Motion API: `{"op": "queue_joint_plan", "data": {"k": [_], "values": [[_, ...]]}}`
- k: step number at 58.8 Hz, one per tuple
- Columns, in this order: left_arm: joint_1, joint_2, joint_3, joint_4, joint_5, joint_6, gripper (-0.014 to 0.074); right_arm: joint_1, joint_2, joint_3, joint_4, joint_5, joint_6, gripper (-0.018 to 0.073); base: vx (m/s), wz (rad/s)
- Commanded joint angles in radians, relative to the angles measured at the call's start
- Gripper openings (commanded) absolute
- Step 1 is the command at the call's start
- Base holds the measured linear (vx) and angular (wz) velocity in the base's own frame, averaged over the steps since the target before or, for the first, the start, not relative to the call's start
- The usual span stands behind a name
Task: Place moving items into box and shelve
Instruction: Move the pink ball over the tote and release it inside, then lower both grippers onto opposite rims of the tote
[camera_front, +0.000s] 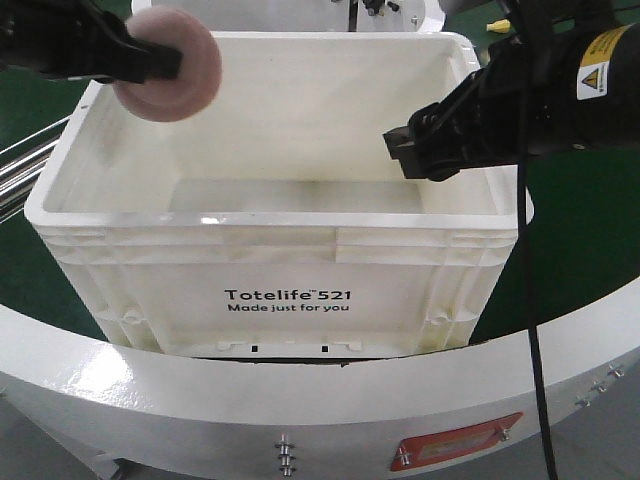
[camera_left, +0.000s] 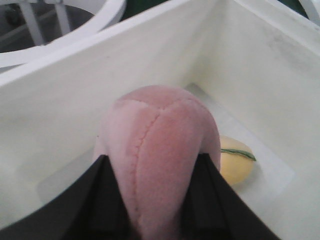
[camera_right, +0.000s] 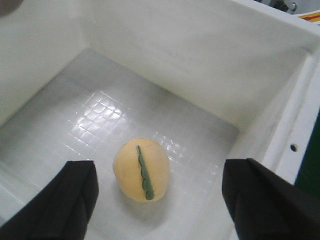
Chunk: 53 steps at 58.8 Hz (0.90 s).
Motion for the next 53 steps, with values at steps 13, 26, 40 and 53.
{"op": "queue_joint_plan", "data": {"k": [13,26,40,53], "values": [[-0.051,0.011,-0.027,-0.038,-0.051,0.013,0.0627,-0.098,-0.03,-0.029,0.004,-0.032,0.003,0.0557,0.0,0.0],[-0.051,0.01,-0.115,0.183,0.016,-0.204,0.0658,-0.192,-0.03,-0.03,0.026,-0.031,0.0,0.0557,0.0,0.0],[-0.051,0.012,-0.165,0.588,0.135,-0.608,0.0643,-0.197,0.054,-0.13,0.026,0.089,0.01,0.0557,0.0,0.0],[-0.051,0.019,-0.165,0.733,0.206,-0.742,0.0615,-0.197,0.183,-0.245,-0.027,0.202,0.139,0.0557,0.0,0.0]]}}
